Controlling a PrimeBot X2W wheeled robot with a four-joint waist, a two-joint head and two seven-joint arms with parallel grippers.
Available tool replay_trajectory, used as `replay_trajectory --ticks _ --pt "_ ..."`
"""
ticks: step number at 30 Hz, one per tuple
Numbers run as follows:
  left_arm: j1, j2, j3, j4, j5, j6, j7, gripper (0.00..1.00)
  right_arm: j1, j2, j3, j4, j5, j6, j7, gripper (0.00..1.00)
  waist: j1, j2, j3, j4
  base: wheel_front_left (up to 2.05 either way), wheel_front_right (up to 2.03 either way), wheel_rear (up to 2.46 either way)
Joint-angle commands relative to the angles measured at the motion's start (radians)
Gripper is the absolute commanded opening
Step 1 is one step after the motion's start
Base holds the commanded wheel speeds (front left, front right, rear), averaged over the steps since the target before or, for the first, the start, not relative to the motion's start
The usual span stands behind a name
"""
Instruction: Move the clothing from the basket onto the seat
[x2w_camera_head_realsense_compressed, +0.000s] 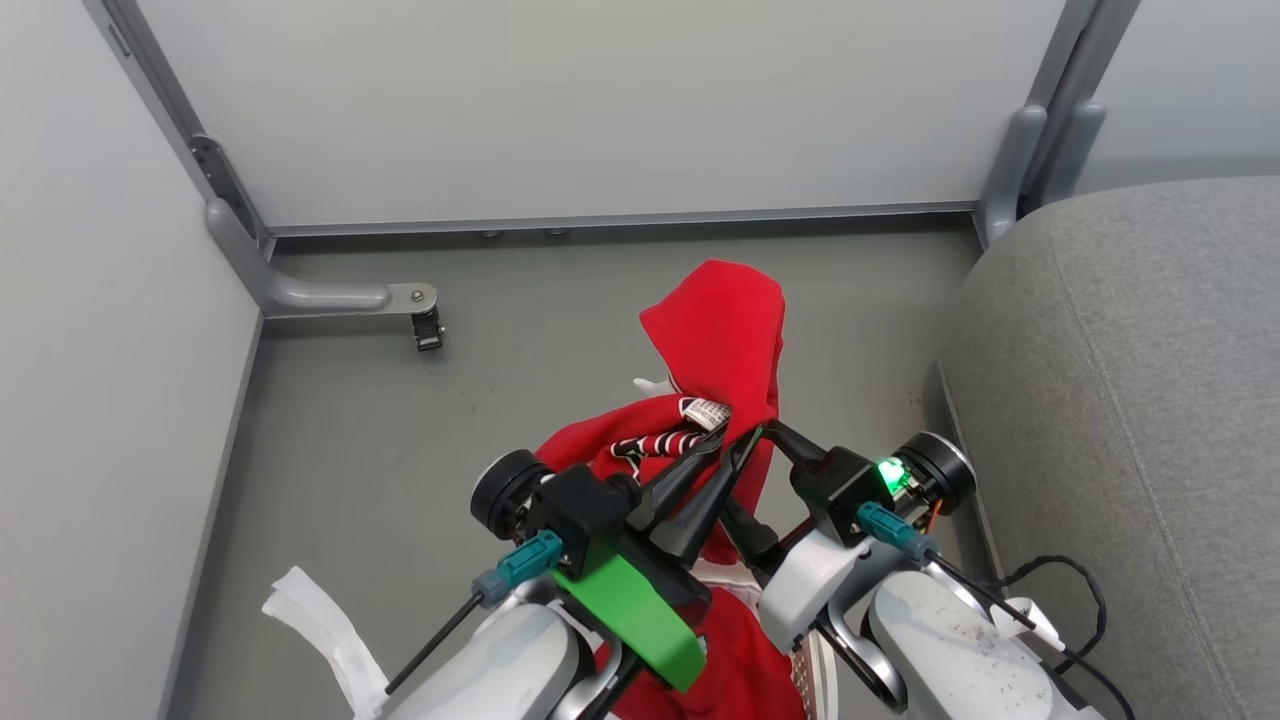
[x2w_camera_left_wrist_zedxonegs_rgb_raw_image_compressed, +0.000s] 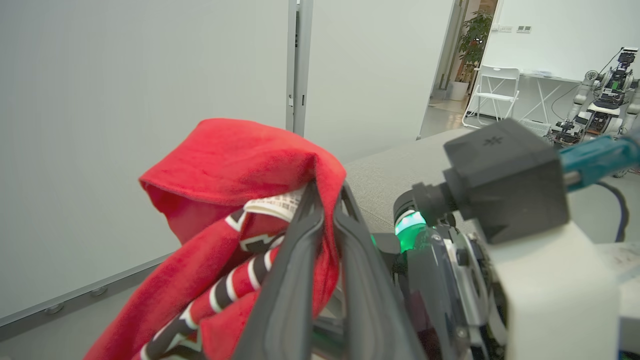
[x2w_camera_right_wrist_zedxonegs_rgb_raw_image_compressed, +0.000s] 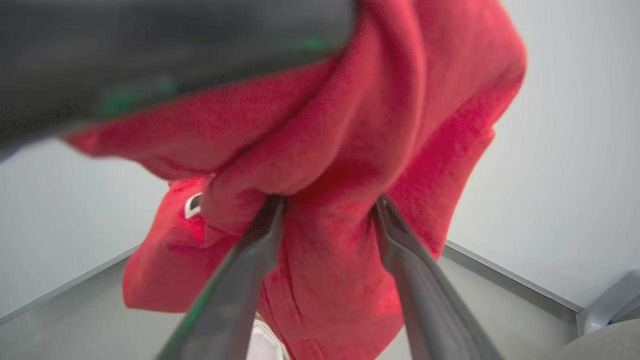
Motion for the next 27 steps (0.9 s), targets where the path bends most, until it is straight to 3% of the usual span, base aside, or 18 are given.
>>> replay_trajectory --ticks 1,5,6,7,8,9,22,23,24,25,27 --pt "-0.017 0.002 -0.003 -0.007 -0.007 0.001 -0.004 0.00 -0.016 -0.003 -0.002 0.004 0.001 -0.001 -0.002 0.91 0.0000 0.0000 0.003 0.010 0.00 0.00 0.00" --pt "-0.021 0.009 -0.009 -0.006 -0.009 0.001 -0.004 0.00 -0.020 -0.003 -0.002 0.007 0.002 -0.001 -0.002 0.92 0.0000 0.0000 0.007 0.022 0.00 0.00 0.00" --pt "-0.022 0.011 -0.009 -0.006 -0.010 0.001 -0.004 0.00 -0.022 -0.003 -0.003 0.006 0.003 -0.001 -0.002 0.79 0.0000 0.0000 0.009 0.024 0.00 0.00 0.00" --pt "-0.023 0.011 -0.010 -0.005 -0.010 0.001 -0.004 0.00 -0.024 -0.003 -0.002 0.005 0.004 -0.001 -0.002 0.52 0.0000 0.0000 0.010 0.026 0.00 0.00 0.00" --pt "-0.023 0.012 -0.010 -0.005 -0.011 0.001 -0.004 0.00 -0.027 -0.003 0.000 0.003 0.006 -0.001 -0.002 0.17 0.0000 0.0000 0.011 0.029 0.00 0.00 0.00" --pt "-0.023 0.011 -0.011 -0.004 -0.012 0.001 -0.004 0.00 -0.028 -0.003 0.001 0.005 0.011 -0.001 -0.002 0.00 0.0000 0.0000 0.011 0.030 0.00 0.00 0.00" --pt "-0.009 0.015 0.043 -0.003 0.013 0.001 -0.003 0.00 -0.011 -0.003 -0.018 -0.003 0.023 -0.001 -0.002 0.00 0.0000 0.0000 0.028 0.004 0.00 0.00 0.00" --pt "-0.004 0.015 0.057 -0.002 0.019 0.001 -0.002 0.44 -0.008 -0.003 -0.025 -0.005 0.021 -0.001 -0.002 0.00 0.0000 0.0000 0.035 -0.007 0.00 0.00 0.00" --pt "-0.001 0.018 0.066 -0.002 0.024 0.001 -0.002 0.95 -0.009 -0.003 -0.029 -0.008 0.019 -0.001 -0.002 0.00 0.0000 0.0000 0.042 -0.019 0.00 0.00 0.00" --pt "0.001 0.023 0.069 0.005 0.028 0.001 -0.002 1.00 -0.009 -0.003 -0.036 -0.010 0.015 -0.001 -0.002 0.00 0.0000 0.0000 0.051 -0.035 0.00 0.00 0.00" --pt "-0.002 0.030 0.085 0.006 0.040 0.001 -0.002 1.00 -0.010 -0.003 -0.052 -0.018 0.011 -0.001 -0.002 0.00 0.0000 0.0000 0.067 -0.070 0.00 0.00 0.00"
